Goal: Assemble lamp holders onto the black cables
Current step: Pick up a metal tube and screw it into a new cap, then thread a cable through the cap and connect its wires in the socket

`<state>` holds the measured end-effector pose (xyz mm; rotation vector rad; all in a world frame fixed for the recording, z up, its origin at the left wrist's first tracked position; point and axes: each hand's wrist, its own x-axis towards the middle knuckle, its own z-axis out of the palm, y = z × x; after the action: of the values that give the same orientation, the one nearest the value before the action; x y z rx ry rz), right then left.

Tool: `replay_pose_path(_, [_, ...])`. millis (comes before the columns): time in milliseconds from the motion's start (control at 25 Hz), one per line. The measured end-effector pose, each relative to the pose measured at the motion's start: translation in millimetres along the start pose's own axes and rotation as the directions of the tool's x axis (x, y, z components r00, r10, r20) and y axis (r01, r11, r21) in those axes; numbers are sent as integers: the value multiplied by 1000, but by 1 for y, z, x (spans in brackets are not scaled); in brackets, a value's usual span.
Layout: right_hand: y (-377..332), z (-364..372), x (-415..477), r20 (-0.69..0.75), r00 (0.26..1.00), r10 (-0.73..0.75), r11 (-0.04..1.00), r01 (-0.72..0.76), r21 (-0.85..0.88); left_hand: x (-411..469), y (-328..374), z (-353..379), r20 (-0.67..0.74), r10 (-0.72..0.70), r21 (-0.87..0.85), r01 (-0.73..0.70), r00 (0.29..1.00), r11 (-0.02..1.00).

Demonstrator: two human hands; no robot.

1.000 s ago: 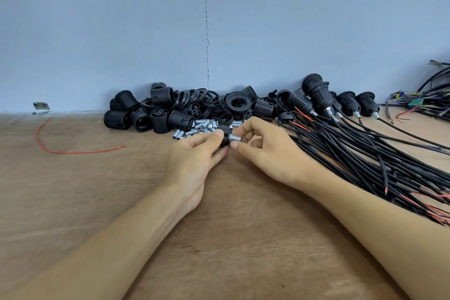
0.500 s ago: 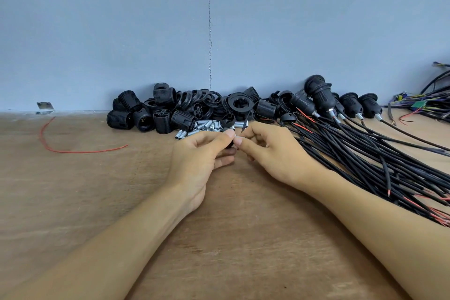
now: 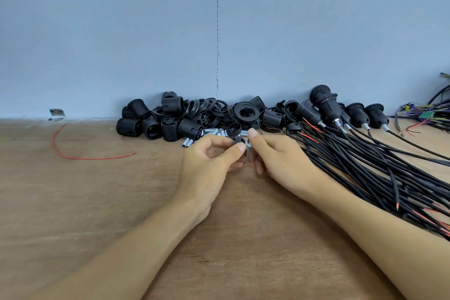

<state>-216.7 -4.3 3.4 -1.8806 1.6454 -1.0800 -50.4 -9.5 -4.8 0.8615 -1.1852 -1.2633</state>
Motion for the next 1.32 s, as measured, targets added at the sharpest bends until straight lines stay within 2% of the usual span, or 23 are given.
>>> replay_pose_path(120, [0,0,-2,-86,982,-166,986,163,-39,2,4,-1,-24,-108,-155,103,994,983])
replay_pose_path(200, [-2,-2,0,-33,993,-112,994,112,4,2,7,-2,14,-133,-148,133,991,980])
replay_pose_path(240, [-4,-2,0,21,999,-35,995,33,98,1,7,-2,36,-114,-99,117,993,988])
replay_pose_path(280, [-8,-2,0,80,995,53,972,-70,226,0,7,-1,49,-62,-9,63,997,998])
replay_pose_path(360, [-16,-3,0,201,962,184,859,-257,443,-4,5,-1,69,182,257,-194,981,947])
replay_pose_path(440, [-18,-5,1,298,926,230,759,-362,541,-9,6,2,148,455,432,-471,878,769])
replay_pose_path(480, [-19,-7,1,320,917,237,732,-385,562,-11,5,3,150,521,460,-526,840,716])
replay_pose_path(520, [-19,-7,1,301,924,236,746,-371,553,-13,5,4,119,522,463,-512,845,724])
replay_pose_path(560, [-17,-6,0,233,950,206,814,-299,497,-12,5,5,68,464,431,-446,883,785])
replay_pose_path(680, [-13,0,-5,-21,999,-27,975,31,218,-7,7,5,1,122,123,-121,993,985])
replay_pose_path(760, [-9,3,-6,-140,976,-169,984,175,33,-3,8,4,4,-21,-12,21,1000,1000])
replay_pose_path(800, [-10,5,-5,-160,968,-193,981,190,-33,-3,8,4,9,-20,-13,20,1000,1000])
replay_pose_path(880, [-14,5,-3,-109,991,-76,997,77,1,-6,7,4,31,150,168,-153,988,974])
replay_pose_path(920, [-17,3,-2,-34,998,44,989,-38,140,-9,7,4,78,291,298,-301,953,906])
replay_pose_path(1000, [-25,-4,-1,233,944,233,825,-319,467,-11,6,5,220,555,454,-588,802,670])
replay_pose_path(1040, [-27,-9,-1,369,892,261,718,-435,544,-12,5,6,285,635,485,-680,718,551])
replay_pose_path(1080, [-27,-12,0,474,841,260,641,-517,567,-12,4,6,321,678,500,-727,661,471])
replay_pose_path(1120, [-27,-14,0,530,810,251,600,-560,571,-12,3,6,325,691,506,-736,646,450])
replay_pose_path(1160, [-26,-14,1,534,803,267,597,-572,562,-11,3,6,297,674,507,-709,677,489])
replay_pose_path(1200, [-23,-13,2,449,842,300,672,-521,527,-12,3,6,239,625,504,-645,743,574])
replay_pose_path(1240, [-18,-12,3,290,902,319,802,-420,424,-11,4,5,171,547,488,-552,820,676])
replay_pose_path(1280, [-13,-13,4,88,948,307,914,-319,250,-10,4,3,109,469,473,-461,876,751])
replay_pose_path(1320, [-6,-18,6,-125,960,249,969,-246,35,-9,3,1,63,418,474,-396,906,787])
